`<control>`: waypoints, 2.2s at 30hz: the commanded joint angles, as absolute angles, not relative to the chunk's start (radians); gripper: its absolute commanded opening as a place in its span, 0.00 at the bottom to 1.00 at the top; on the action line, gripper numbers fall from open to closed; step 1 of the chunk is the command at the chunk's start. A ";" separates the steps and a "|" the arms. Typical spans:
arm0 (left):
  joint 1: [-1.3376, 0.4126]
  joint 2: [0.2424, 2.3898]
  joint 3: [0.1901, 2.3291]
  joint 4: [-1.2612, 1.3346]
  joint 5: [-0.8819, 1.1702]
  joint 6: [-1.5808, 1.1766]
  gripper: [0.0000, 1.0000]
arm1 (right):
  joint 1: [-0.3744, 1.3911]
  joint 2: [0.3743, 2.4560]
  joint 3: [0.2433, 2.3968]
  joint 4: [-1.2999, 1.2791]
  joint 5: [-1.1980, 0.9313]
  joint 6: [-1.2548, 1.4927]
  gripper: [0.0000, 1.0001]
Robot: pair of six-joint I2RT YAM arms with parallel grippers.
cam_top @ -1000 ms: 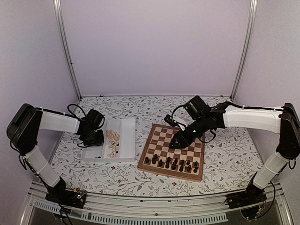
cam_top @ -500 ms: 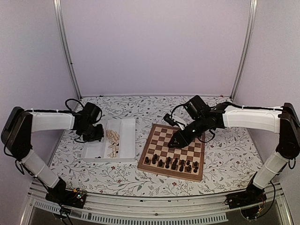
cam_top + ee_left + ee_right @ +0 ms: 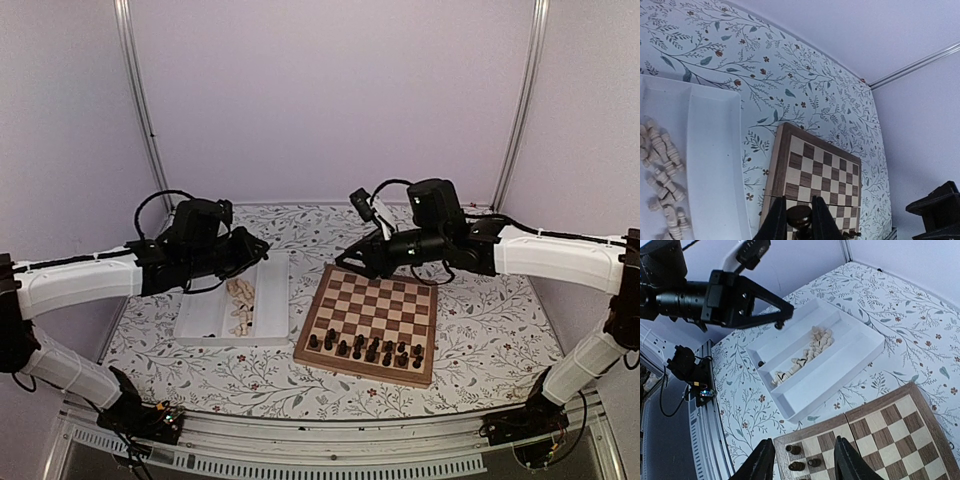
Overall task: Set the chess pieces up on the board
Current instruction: Place the chess piece on the chessboard.
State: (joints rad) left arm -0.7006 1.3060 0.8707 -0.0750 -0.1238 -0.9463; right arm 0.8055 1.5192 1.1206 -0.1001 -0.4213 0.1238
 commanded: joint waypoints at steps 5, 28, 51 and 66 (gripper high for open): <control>-0.799 1.410 0.940 0.153 -0.089 -1.064 0.11 | 0.910 1.622 1.219 0.081 -0.268 0.197 0.44; -0.882 1.459 0.980 0.191 -0.075 -1.071 0.11 | 0.952 1.760 1.343 0.034 -0.158 0.202 0.39; -0.886 1.465 0.997 0.106 -0.089 -0.935 0.33 | 0.948 1.632 1.296 -0.057 -0.042 0.082 0.09; -0.759 1.278 0.992 -0.089 -0.119 -0.520 0.48 | 0.873 1.591 1.419 -0.727 -0.071 -0.083 0.06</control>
State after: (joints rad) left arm -0.7906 1.3159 0.9863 0.0051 -0.0986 -0.6765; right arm 0.8909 1.6173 1.3697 -0.4435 -0.0788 -0.0086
